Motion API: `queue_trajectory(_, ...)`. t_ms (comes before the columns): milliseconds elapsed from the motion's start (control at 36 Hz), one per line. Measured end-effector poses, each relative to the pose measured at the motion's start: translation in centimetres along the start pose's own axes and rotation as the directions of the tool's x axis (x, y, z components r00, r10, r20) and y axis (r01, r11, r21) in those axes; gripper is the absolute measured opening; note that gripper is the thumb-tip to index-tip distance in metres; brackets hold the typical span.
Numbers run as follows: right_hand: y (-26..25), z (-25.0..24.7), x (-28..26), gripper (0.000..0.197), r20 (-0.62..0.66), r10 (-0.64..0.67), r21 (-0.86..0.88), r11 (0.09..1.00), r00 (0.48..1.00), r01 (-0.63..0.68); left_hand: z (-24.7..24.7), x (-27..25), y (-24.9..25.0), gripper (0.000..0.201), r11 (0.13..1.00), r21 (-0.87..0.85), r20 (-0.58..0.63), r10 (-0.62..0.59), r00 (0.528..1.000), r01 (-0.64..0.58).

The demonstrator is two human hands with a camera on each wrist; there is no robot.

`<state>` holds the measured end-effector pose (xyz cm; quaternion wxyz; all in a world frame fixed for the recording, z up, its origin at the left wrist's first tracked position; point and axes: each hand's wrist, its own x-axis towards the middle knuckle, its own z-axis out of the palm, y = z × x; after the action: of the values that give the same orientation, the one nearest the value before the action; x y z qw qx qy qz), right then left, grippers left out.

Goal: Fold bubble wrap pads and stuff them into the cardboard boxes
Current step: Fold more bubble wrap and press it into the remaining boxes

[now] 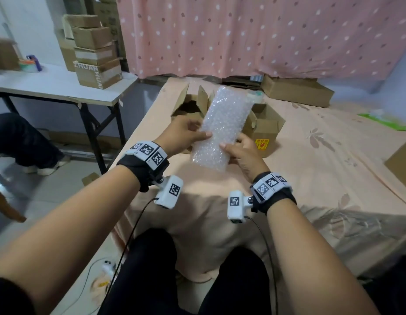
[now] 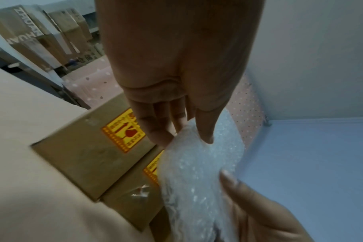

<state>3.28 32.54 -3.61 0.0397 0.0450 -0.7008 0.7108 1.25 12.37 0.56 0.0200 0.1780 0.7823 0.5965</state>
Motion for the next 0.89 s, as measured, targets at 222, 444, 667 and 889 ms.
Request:
queue_trajectory(222,-5.1,-3.2,2.9,0.046,-0.172,-0.129,-0.134,0.985,0.977,0.107,2.1,5.0,4.5,0.051,0.995,0.001,0.040,0.098,0.994,-0.098)
queue_trajectory(444,-7.7,-7.6,7.4,0.030,-0.340,-0.267,-0.342,0.928,0.902,0.146,6.2,11.9,7.1,0.051,0.988,0.092,0.067,0.115,0.991,-0.121)
queue_trajectory(667,-8.0,-10.3,11.1,0.041,-0.381,-0.346,-0.492,0.861,0.857,0.129,10.2,17.2,6.7,0.067,0.988,-0.057,0.047,0.144,0.988,-0.141)
queue_trajectory(889,-5.6,-11.2,13.7,0.051,-0.331,-0.273,-0.528,0.847,0.903,0.062,12.6,19.0,5.2,0.102,0.978,0.053,0.120,0.192,0.974,-0.200)
